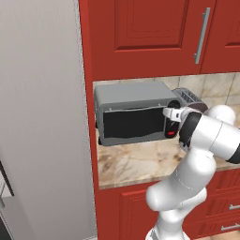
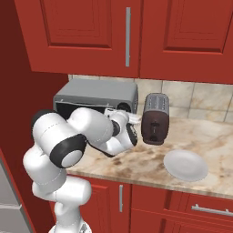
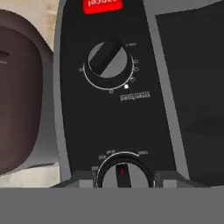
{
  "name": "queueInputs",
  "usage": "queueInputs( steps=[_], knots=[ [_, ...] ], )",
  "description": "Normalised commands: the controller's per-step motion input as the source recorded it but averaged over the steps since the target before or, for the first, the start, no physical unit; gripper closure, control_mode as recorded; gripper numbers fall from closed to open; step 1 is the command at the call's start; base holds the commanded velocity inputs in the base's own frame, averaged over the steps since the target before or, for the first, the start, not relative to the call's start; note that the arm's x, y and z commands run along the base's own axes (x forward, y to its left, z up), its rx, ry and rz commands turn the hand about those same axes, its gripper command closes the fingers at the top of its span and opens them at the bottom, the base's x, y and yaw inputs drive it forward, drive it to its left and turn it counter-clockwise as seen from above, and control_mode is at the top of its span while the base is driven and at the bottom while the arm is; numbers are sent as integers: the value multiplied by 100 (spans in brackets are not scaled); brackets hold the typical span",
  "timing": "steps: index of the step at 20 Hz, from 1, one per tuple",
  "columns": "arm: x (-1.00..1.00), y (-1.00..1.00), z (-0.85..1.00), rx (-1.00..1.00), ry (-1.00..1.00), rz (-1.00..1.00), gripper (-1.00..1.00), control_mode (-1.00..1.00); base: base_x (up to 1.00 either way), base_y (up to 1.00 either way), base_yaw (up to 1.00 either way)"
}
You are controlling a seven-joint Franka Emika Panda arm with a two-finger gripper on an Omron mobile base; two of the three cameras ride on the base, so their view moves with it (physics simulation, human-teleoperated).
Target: Pull the toaster oven rack outwards. Pick up the baguette from the plate and place it on the toaster oven rack. Close the toaster oven door fully and set the temperature to the lowest setting.
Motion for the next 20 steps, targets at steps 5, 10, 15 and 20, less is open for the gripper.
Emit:
queueInputs(
  steps=[5, 10, 15, 20],
  knots=[
    [0, -13, -11, -43, -21, 22, 100, -100, 0, 0, 0],
    [0, -10, -28, -53, -21, 14, 100, -100, 0, 0, 0],
    [0, -18, -36, -56, -15, 17, 100, -100, 0, 0, 0],
    [0, -6, -52, -63, -22, 16, 100, -100, 0, 0, 0]
  ],
)
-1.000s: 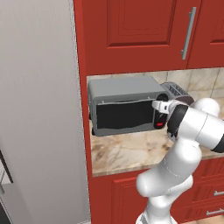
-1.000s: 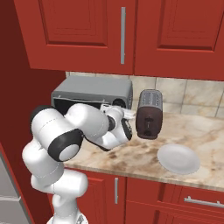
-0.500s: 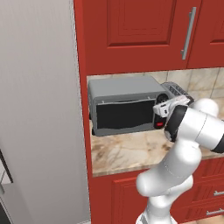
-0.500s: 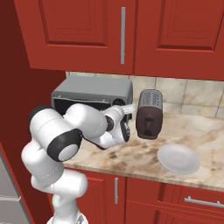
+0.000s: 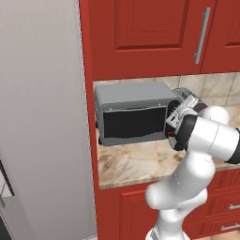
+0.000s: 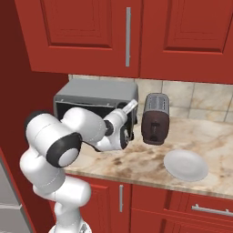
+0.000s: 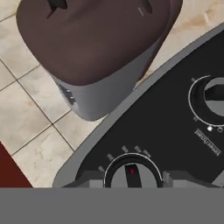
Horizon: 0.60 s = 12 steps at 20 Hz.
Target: Pull the toaster oven rack outwards. Pick up the baguette from the plate and place it on the toaster oven rack. Close the toaster oven door fully and set the temperature to the lowest setting.
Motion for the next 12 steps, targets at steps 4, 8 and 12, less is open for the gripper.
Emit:
queueInputs(
  steps=[4, 8, 12],
  knots=[
    [0, -7, -55, -68, -21, 14, 100, -100, 0, 0, 0],
    [6, -19, -53, -72, -20, 21, 100, -100, 0, 0, 0],
    [3, -11, -78, -79, -9, 26, 100, -100, 0, 0, 0]
  ],
)
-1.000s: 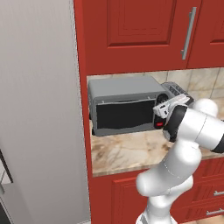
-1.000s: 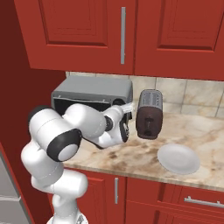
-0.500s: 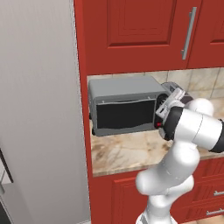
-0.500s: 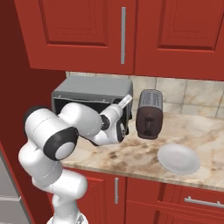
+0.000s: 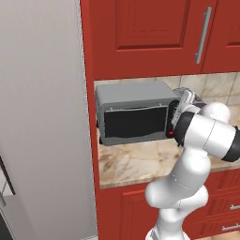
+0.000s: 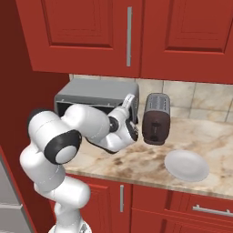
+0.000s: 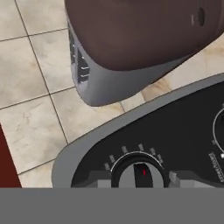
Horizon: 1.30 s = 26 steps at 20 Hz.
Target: Pull the toaster oven rack outwards. Pick up the baguette from the plate and place it on the toaster oven rack. Close the toaster oven door fully and set the temperature to the lowest setting.
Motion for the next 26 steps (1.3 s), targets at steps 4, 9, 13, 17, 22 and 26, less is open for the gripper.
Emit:
queueInputs(
  steps=[4, 9, 13, 17, 22, 26],
  knots=[
    [-5, 0, -99, -81, -17, 23, 100, -100, 0, 0, 0],
    [-14, 0, -88, -84, -21, 23, 100, -100, 0, 0, 0],
    [-1, 0, -81, -87, -20, 27, 100, -100, 0, 0, 0],
    [-1, 0, -75, -89, -23, 29, 100, -100, 0, 0, 0],
    [-11, 0, -83, -87, -27, 27, 100, -100, 0, 0, 0],
    [-18, 0, -98, -81, -34, 31, 100, -100, 0, 0, 0]
  ],
)
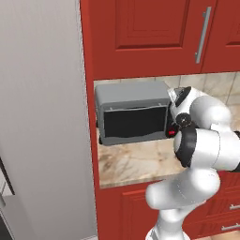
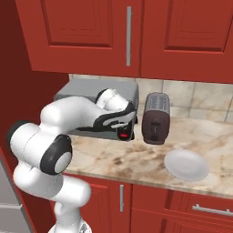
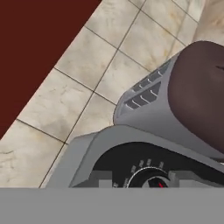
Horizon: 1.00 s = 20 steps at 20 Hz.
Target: Pull the toaster oven rack outwards. Pick up the baguette from the plate and place it on the toaster oven rack. Close the toaster oven door fully and set the temperature to the lowest setting.
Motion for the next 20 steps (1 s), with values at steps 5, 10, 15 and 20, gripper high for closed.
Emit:
queueInputs(
  steps=[5, 10, 15, 20],
  knots=[
    [-24, -12, -100, -76, -35, 32, 100, -100, 0, 0, 0],
    [-3, -33, -93, -78, -23, 33, 100, -100, 0, 0, 0],
    [0, -39, -66, -76, -11, 32, 100, -100, 0, 0, 0],
    [0, -56, -14, -56, 0, 26, 100, -100, 0, 0, 0]
  ],
)
